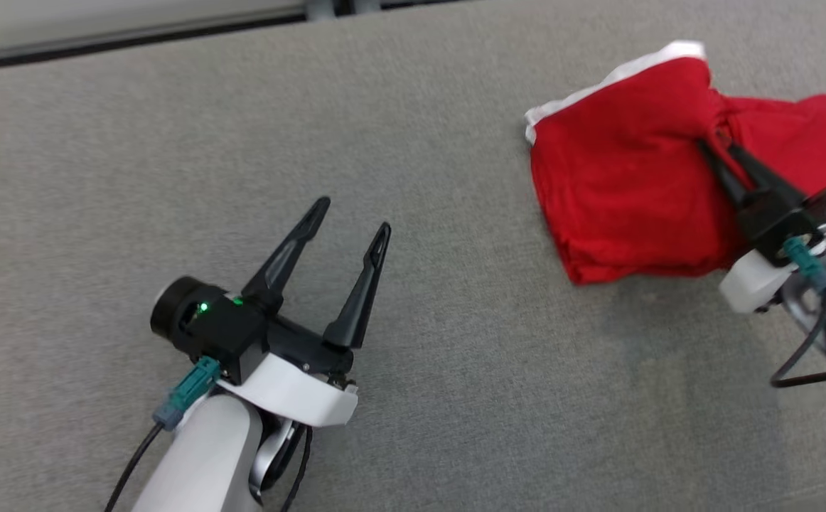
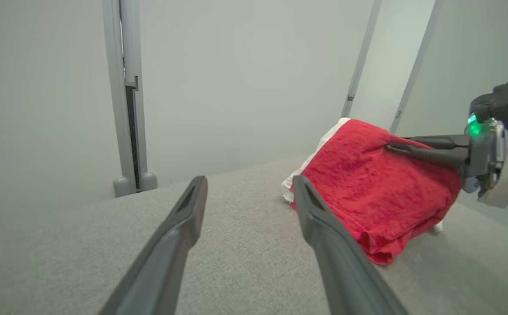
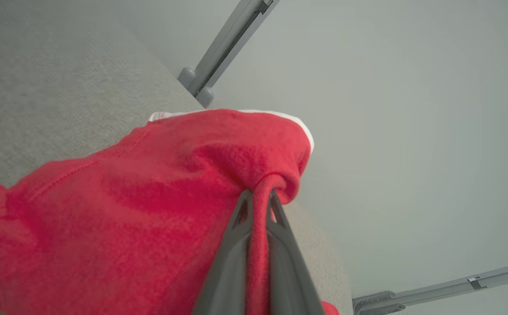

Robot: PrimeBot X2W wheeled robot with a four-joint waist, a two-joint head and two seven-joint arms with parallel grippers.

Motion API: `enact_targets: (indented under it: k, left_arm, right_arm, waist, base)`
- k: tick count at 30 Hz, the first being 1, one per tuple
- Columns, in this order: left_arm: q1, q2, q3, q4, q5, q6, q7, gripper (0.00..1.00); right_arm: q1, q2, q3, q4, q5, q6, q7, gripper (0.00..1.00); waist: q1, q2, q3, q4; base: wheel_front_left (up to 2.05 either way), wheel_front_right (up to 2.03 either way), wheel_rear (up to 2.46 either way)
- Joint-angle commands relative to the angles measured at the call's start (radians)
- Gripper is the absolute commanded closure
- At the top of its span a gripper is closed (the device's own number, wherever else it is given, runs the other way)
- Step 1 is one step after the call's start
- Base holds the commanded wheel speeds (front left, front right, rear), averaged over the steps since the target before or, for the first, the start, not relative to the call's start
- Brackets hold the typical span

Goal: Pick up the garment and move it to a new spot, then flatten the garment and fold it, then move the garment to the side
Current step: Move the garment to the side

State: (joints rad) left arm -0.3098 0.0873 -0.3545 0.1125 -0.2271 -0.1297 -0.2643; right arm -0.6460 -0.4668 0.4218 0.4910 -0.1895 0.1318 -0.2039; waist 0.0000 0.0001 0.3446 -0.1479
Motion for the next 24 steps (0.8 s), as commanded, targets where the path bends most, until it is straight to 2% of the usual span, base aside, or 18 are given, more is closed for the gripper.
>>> enact_targets:
  k: [1, 5, 6, 10, 14, 18, 24]
  left_arm:
    - [-0.037, 0.020, -0.008, -0.020, -0.001, -0.001, 0.001, 0.00]
    - [-0.078, 0.041, -0.033, -0.052, -0.008, -0.001, 0.001, 0.00]
    - [-0.078, 0.041, -0.033, -0.052, -0.008, -0.001, 0.001, 0.00]
    - [-0.107, 0.056, -0.054, -0.079, -0.012, -0.001, 0.001, 0.00]
    - [-0.121, 0.072, -0.066, -0.100, -0.020, -0.001, 0.001, 0.00]
    - [-0.132, 0.077, -0.072, -0.115, -0.026, -0.001, 0.001, 0.00]
    - [-0.139, 0.075, -0.080, -0.115, -0.032, -0.001, 0.001, 0.00]
  right_arm:
    - [-0.029, -0.046, 0.016, -0.013, 0.015, -0.002, 0.016, 1.00]
    - [-0.063, -0.153, 0.025, -0.023, 0.046, -0.002, 0.050, 1.00]
    - [-0.063, -0.153, 0.025, -0.023, 0.046, -0.002, 0.050, 1.00]
    - [-0.081, -0.246, -0.002, -0.028, 0.072, -0.002, 0.089, 1.00]
    - [-0.066, -0.309, -0.050, -0.044, 0.071, -0.002, 0.123, 1.00]
    - [-0.041, -0.344, -0.103, -0.059, 0.058, -0.002, 0.166, 1.00]
    - [0.007, -0.336, -0.173, -0.073, 0.031, -0.002, 0.203, 1.00]
  waist:
    - [0.0000, -0.0001, 0.088, -0.064]
    - [0.0000, -0.0001, 0.141, -0.073]
    - [0.0000, -0.0001, 0.141, -0.073]
    - [0.0000, -0.0001, 0.186, -0.065]
    - [0.0000, -0.0001, 0.215, -0.050]
    - [0.0000, -0.0001, 0.236, -0.035]
    - [0.0000, -0.0001, 0.250, -0.016]
  base:
    - [0.00, 0.00, 0.00]
    - [0.00, 0.00, 0.00]
    - [0.00, 0.00, 0.00]
    - [0.00, 0.00, 0.00]
    - [0.00, 0.00, 0.00]
    - [0.00, 0.00, 0.00]
    - [0.00, 0.00, 0.00]
